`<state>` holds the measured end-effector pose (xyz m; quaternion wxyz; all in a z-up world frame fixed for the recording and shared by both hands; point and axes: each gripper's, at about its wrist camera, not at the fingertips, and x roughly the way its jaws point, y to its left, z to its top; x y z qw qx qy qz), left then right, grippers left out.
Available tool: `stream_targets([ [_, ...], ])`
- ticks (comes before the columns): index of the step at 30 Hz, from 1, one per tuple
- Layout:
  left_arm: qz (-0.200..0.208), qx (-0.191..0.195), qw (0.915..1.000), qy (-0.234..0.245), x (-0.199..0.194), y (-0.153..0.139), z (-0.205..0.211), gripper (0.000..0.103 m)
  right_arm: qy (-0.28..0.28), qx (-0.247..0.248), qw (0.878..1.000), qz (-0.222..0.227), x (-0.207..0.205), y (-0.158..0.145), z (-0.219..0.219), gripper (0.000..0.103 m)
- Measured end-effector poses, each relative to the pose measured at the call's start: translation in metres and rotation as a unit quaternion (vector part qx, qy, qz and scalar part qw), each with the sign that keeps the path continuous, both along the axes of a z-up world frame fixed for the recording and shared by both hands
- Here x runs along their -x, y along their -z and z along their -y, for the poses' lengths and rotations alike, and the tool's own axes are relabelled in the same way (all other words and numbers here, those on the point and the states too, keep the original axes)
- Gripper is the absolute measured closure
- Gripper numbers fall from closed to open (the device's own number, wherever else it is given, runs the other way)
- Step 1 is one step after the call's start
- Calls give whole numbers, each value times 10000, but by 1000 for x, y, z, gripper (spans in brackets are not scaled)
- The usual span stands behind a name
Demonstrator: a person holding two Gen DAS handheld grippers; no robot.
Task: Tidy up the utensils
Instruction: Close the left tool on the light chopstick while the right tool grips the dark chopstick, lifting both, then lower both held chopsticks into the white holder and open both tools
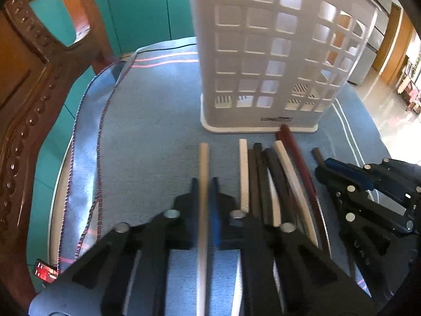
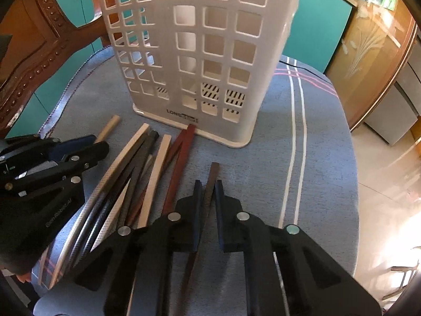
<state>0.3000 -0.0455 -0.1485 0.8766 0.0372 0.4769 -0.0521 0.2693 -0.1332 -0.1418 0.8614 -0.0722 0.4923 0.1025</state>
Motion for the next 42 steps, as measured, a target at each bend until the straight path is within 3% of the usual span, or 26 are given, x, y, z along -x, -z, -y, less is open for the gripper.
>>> stream_targets([
  [2,21,48,10000,-19,1,-1,0,96,21,-286,9996,-24,0,-2,4,96],
  [5,153,202,9997,-23,13,-10,-1,96,100,-554,9980,290,4,-21,13,96],
  [11,1035,369,9939,85,62,-73,-1,96,-105,-1331,9857,1031,37,-95,34,96],
  [18,2074,555,9766,97,117,-163,-4,96,-320,-1825,9646,1878,87,-170,54,96],
  [26,3054,665,9496,216,125,-246,4,96,-301,-2178,9408,2581,99,-238,69,96],
  [33,3351,653,9396,253,107,-278,8,96,-293,-2217,9263,3031,75,-287,66,96],
  [42,3370,891,9372,76,73,-285,-9,96,-78,-2593,9141,3117,43,-293,74,96],
])
